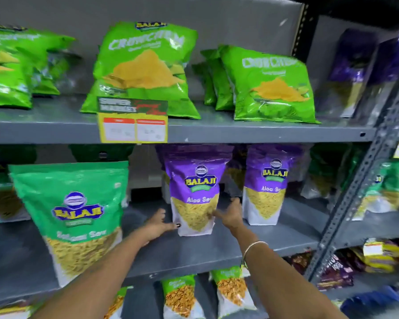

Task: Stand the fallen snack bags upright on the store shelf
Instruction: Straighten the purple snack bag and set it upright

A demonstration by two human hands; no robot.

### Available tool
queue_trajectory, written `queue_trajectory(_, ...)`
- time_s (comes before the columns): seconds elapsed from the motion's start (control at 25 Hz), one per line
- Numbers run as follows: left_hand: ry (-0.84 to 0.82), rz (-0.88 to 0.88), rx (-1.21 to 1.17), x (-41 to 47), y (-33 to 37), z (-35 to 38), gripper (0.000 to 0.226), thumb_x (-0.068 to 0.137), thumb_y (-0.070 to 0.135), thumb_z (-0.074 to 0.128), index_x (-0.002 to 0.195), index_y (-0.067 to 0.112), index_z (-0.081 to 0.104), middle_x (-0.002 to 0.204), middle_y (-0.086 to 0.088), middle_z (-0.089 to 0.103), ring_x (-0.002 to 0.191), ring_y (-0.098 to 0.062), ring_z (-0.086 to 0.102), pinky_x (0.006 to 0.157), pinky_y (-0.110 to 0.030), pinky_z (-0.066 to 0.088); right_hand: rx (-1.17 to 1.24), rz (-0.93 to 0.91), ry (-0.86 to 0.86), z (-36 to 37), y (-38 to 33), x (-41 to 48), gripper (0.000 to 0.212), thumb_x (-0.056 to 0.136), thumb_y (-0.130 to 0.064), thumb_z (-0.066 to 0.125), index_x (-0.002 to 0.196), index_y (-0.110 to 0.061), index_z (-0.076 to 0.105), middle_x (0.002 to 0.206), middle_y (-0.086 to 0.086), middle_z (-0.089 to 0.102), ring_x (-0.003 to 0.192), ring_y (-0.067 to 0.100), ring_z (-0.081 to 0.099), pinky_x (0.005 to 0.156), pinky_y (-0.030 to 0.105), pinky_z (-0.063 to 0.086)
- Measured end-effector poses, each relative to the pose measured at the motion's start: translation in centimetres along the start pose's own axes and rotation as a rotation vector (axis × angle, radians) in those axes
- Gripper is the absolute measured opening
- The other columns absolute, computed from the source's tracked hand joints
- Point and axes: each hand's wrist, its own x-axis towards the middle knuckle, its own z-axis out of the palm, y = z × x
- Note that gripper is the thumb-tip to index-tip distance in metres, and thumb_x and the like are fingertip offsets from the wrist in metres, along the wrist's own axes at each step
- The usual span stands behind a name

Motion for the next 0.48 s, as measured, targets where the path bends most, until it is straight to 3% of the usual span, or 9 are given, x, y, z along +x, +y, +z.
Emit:
queue_trajectory(0.08, 0.102, 0.04, -0.114, 3.3, -0.4, 2.0, 0.082, 0.044, 0.034, 0.08, 0.115, 0.006, 0.049, 0.126, -0.009, 0.058, 0.113, -0.028, 0.058, 0.096, -0.04, 0.048, 0.107, -0.006, -0.201, -0.8, 1.4, 3.0, 0.127, 0.036, -0.028, 0.091, 0.139, 0.0, 0.023, 0.144, 0.011, 0.038, 0.13, 0.024, 0.041, 0.108, 0.037, 0.037)
queue_trajectory(0.16, 0.186, 0.042, -0.181, 5.6, -1.5, 3.2, 0.099, 0.03, 0.04, 0.085, 0.117, 0.004, 0.053, 0.122, -0.017, 0.064, 0.111, -0.031, 0.062, 0.097, -0.051, 0.049, 0.176, -0.015, -0.438, -0.8, 1.6, 4.2, 0.097, 0.055, -0.004, 0.084, 0.136, 0.004, 0.031, 0.139, 0.01, 0.046, 0.119, 0.021, 0.049, 0.092, 0.024, 0.047)
queue_trajectory(0.24, 0.26, 0.036, -0.233, 4.5, -0.5, 3.9, 0.089, 0.04, 0.028, 0.09, 0.118, 0.003, 0.054, 0.121, -0.017, 0.065, 0.108, -0.028, 0.063, 0.099, -0.048, 0.049, 0.221, -0.055, -0.61, -0.4, 1.9, 4.3, 0.065, 0.065, 0.01, 0.075, 0.123, 0.004, 0.047, 0.12, 0.014, 0.061, 0.1, 0.022, 0.061, 0.075, 0.017, 0.055)
queue_trajectory(0.32, 0.316, 0.017, -0.26, 2.1, 1.3, 4.5, 0.068, 0.054, 0.006, 0.085, 0.114, 0.005, 0.053, 0.119, -0.017, 0.064, 0.105, -0.026, 0.061, 0.096, -0.042, 0.049, 0.257, -0.061, -0.623, 0.1, 2.5, 4.2, 0.058, 0.062, 0.007, 0.079, 0.113, -0.002, 0.053, 0.112, 0.012, 0.066, 0.097, 0.022, 0.065, 0.081, 0.025, 0.057)
queue_trajectory(0.36, 0.317, 0.017, -0.255, 1.1, 1.8, 4.7, 0.063, 0.054, 0.003, 0.083, 0.109, 0.01, 0.054, 0.115, -0.015, 0.065, 0.103, -0.025, 0.061, 0.095, -0.041, 0.05, 0.258, -0.062, -0.612, -0.1, 2.4, 3.6, 0.065, 0.057, 0.0, 0.083, 0.114, -0.004, 0.052, 0.116, 0.012, 0.066, 0.102, 0.023, 0.064, 0.088, 0.033, 0.056)
queue_trajectory(0.48, 0.286, 0.031, -0.255, -0.9, 1.5, 5.0, 0.063, 0.038, 0.02, 0.087, 0.094, 0.022, 0.058, 0.113, -0.013, 0.068, 0.104, -0.028, 0.064, 0.098, -0.048, 0.05, 0.23, -0.06, -0.638, -0.8, 2.6, 2.1, 0.076, 0.057, 0.0, 0.083, 0.124, -0.003, 0.046, 0.127, 0.015, 0.06, 0.117, 0.031, 0.058, 0.102, 0.046, 0.047)
